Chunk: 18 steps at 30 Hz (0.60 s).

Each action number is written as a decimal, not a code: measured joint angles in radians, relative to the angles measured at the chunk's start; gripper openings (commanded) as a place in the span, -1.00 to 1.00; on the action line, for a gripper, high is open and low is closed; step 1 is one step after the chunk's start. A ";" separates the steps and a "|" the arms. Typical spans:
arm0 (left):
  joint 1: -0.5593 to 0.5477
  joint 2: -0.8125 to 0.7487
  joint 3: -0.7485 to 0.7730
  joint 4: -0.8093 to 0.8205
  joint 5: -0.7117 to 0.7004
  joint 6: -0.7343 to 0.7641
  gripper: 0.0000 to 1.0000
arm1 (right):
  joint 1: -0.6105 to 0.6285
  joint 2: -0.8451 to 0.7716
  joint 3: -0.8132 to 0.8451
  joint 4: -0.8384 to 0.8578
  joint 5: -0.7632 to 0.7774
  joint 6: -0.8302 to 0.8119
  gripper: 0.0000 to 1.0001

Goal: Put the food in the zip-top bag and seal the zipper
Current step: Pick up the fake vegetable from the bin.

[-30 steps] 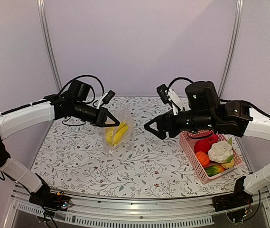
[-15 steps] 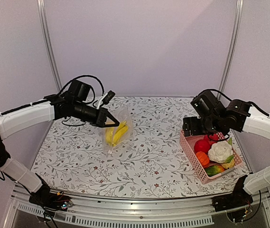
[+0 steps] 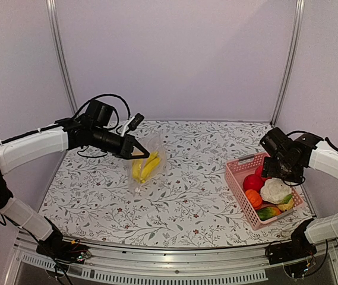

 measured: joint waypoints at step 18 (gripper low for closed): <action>0.000 0.000 0.000 0.000 0.003 -0.001 -1.00 | -0.034 -0.023 -0.106 0.046 -0.054 0.057 0.37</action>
